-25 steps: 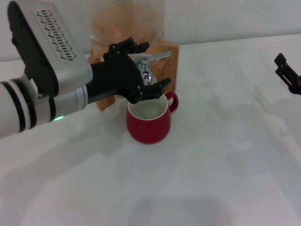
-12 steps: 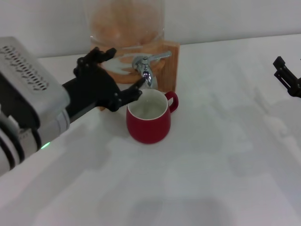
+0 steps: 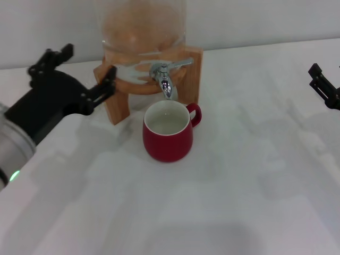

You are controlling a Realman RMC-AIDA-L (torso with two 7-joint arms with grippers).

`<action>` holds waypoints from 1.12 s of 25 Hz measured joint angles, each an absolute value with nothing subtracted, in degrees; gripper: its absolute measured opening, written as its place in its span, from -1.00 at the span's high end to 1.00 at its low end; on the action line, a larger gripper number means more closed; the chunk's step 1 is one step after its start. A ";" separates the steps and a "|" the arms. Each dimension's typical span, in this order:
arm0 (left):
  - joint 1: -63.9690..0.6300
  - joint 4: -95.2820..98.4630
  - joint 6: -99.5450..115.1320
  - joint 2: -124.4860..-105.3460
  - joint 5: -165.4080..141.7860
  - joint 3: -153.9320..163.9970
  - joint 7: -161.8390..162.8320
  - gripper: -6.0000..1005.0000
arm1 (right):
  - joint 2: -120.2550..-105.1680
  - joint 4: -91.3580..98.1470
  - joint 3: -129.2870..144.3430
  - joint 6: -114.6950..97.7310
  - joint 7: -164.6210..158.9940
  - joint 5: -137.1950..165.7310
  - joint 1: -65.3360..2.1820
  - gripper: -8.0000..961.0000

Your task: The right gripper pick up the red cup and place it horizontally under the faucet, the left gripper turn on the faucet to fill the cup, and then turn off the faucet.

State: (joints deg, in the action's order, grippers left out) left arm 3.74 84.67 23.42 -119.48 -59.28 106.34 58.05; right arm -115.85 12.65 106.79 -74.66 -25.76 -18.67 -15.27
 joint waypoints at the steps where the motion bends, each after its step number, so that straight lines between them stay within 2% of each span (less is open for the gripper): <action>1: 4.16 84.32 23.61 -119.46 -56.67 106.31 56.04 -0.74 | -115.85 12.65 106.79 -74.67 -25.75 -18.65 -15.26 -0.76; 8: 7.62 75.88 34.52 -119.46 -28.29 104.25 35.31 -0.74 | -115.75 12.70 106.79 -74.70 -25.60 -18.63 -15.33 -0.76; 14: 8.09 65.72 46.16 -119.37 -16.88 100.14 29.91 -0.74 | -115.75 13.12 106.78 -74.74 -25.31 -18.63 -15.72 -0.76; 28: 2.73 44.81 63.35 -119.41 -9.40 86.22 28.98 -0.74 | -115.84 13.37 106.43 -74.53 -24.32 -18.84 -19.09 -0.76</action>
